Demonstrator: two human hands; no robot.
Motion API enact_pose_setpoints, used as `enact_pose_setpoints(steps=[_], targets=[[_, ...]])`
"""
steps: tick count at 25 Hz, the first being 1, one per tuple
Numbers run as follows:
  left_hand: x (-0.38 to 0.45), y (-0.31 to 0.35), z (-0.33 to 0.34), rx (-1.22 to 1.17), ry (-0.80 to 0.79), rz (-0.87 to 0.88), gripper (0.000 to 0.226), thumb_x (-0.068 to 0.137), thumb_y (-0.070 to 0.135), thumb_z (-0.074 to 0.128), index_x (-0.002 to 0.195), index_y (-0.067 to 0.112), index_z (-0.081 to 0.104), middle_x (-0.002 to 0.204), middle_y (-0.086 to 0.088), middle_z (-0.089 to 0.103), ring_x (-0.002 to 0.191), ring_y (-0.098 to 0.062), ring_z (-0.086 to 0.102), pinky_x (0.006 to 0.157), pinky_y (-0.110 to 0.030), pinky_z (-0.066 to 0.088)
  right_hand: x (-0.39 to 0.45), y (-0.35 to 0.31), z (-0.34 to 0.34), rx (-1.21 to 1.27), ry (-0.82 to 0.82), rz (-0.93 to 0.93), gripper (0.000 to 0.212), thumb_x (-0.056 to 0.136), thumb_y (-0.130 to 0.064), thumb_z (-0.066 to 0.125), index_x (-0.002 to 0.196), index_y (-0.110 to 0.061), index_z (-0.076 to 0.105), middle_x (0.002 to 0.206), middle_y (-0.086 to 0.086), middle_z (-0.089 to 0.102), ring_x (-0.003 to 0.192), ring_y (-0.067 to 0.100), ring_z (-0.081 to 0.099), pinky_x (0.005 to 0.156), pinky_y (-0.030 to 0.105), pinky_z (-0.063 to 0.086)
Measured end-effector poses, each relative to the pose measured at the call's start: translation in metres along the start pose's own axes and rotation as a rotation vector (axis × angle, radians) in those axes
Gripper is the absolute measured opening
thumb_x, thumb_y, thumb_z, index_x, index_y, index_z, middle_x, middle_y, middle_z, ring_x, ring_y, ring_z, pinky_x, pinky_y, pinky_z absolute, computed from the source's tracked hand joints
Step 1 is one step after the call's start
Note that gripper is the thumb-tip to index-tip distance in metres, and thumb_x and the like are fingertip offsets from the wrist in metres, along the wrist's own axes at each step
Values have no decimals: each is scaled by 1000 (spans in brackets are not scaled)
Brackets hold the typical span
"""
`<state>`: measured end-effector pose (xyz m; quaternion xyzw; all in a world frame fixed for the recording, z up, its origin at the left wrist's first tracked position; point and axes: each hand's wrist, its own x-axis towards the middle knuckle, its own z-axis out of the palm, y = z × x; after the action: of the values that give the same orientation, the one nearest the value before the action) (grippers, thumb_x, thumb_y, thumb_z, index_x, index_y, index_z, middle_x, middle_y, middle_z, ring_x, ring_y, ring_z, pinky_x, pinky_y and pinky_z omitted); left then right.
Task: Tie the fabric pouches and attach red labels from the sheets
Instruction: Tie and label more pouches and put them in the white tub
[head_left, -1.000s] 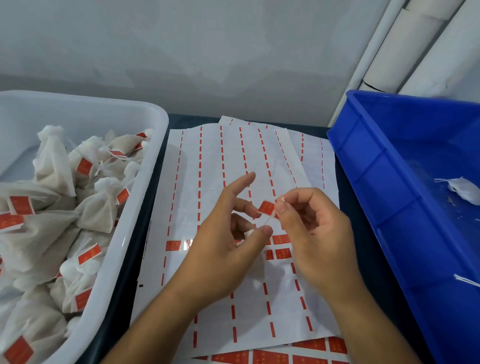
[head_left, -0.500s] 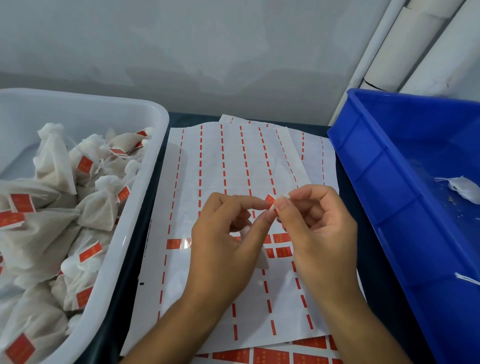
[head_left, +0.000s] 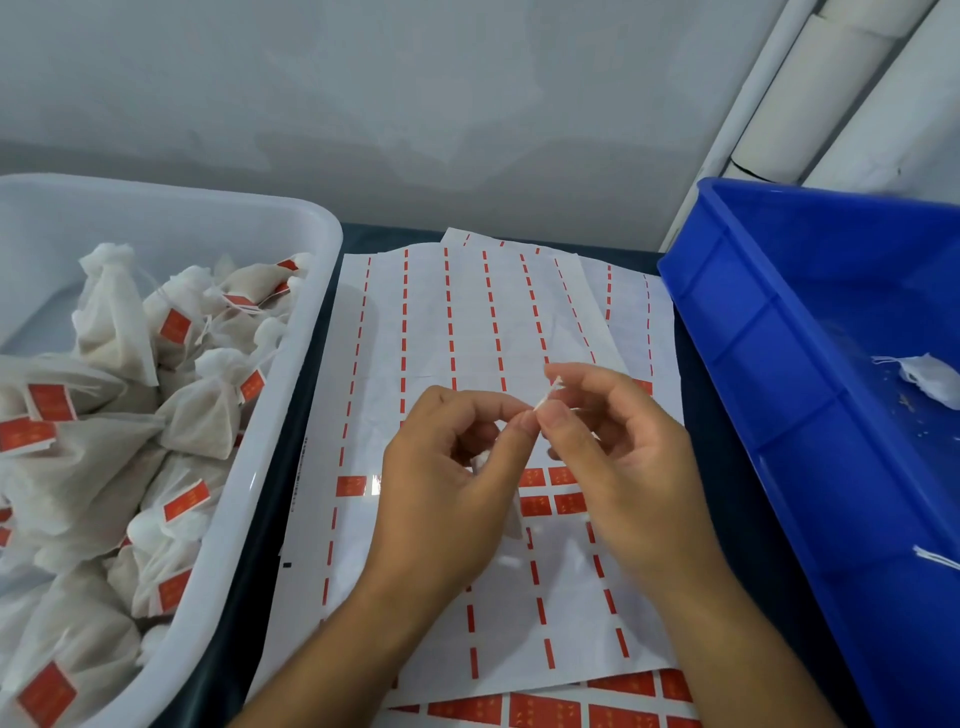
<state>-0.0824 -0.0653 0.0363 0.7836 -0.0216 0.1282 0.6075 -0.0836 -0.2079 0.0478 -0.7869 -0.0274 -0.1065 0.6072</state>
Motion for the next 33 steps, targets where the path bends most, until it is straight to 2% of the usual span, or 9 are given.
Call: enact_pose_setpoints(steps=[5, 12, 16, 18, 20, 24, 26, 30, 33], targets=[[-1, -2, -1, -60, -125, -59, 15, 88, 55, 69, 97, 47, 62, 90, 24, 61, 87, -2, 62, 65, -11, 50, 0, 0, -1, 35, -10, -10, 15, 89, -47, 64, 99, -39, 73, 97, -22, 74, 99, 2, 71, 76, 10, 55], [0, -8, -5, 30, -219, -20, 84, 76, 39, 87, 132, 67, 31, 116, 33, 49, 110, 6, 56, 74, -6, 53, 3, -11, 2, -42, 47, -128, 12, 94, -42, 61, 100, -35, 68, 91, -21, 72, 91, 3, 70, 73, 13, 55], [6, -10, -7, -13, -242, -189, 114, 71, 47, 90, 146, 69, 7, 132, 30, 43, 110, 0, 58, 66, -10, 54, 14, -46, 13, -2, 40, -250, 10, 95, -41, 60, 102, -35, 66, 89, -16, 71, 85, 5, 70, 68, 9, 53], [9, -10, -7, -38, -212, -237, 107, 77, 44, 87, 151, 59, 12, 136, 22, 47, 109, -6, 61, 72, -18, 59, 23, -68, 25, 8, 4, -331, 8, 98, -38, 60, 102, -35, 66, 87, -11, 70, 84, 10, 71, 69, 11, 54], [10, -12, -7, -53, -172, -251, 78, 84, 41, 82, 144, 51, 33, 129, 13, 58, 100, -10, 66, 77, -27, 63, 35, -87, 43, 47, -35, -372, 6, 100, -34, 62, 102, -32, 68, 86, -8, 71, 81, 12, 72, 69, 15, 55], [13, -12, -8, -49, -134, -293, 52, 84, 40, 77, 125, 41, 46, 99, 9, 60, 68, -12, 59, 54, -17, 48, 69, -117, 95, 245, -129, -278, 8, 102, -20, 65, 95, -18, 70, 81, -7, 72, 70, 8, 72, 65, 19, 57], [15, -10, -9, -43, -145, -324, 45, 86, 41, 73, 123, 38, 47, 103, 8, 63, 76, -11, 62, 60, -13, 50, 90, -126, 124, 269, -176, -251, 9, 101, -19, 66, 93, -19, 70, 80, -10, 72, 73, 8, 71, 65, 23, 58], [9, -15, -17, -120, -183, -344, 42, 96, 0, 62, 130, 21, 49, 123, -1, 60, 84, 2, 51, 71, 3, 38, 125, -124, 168, 132, -186, -278, 7, 100, -26, 67, 94, -25, 71, 88, -16, 71, 89, 13, 68, 84, 50, 60], [7, -10, -21, -172, -161, -344, 35, 101, 14, 61, 131, 26, 49, 121, 6, 61, 109, -10, 59, 86, -8, 48, 139, -112, 183, 7, -194, -229, 10, 100, -28, 67, 98, -20, 73, 99, -5, 74, 90, 16, 67, 88, 46, 58]])
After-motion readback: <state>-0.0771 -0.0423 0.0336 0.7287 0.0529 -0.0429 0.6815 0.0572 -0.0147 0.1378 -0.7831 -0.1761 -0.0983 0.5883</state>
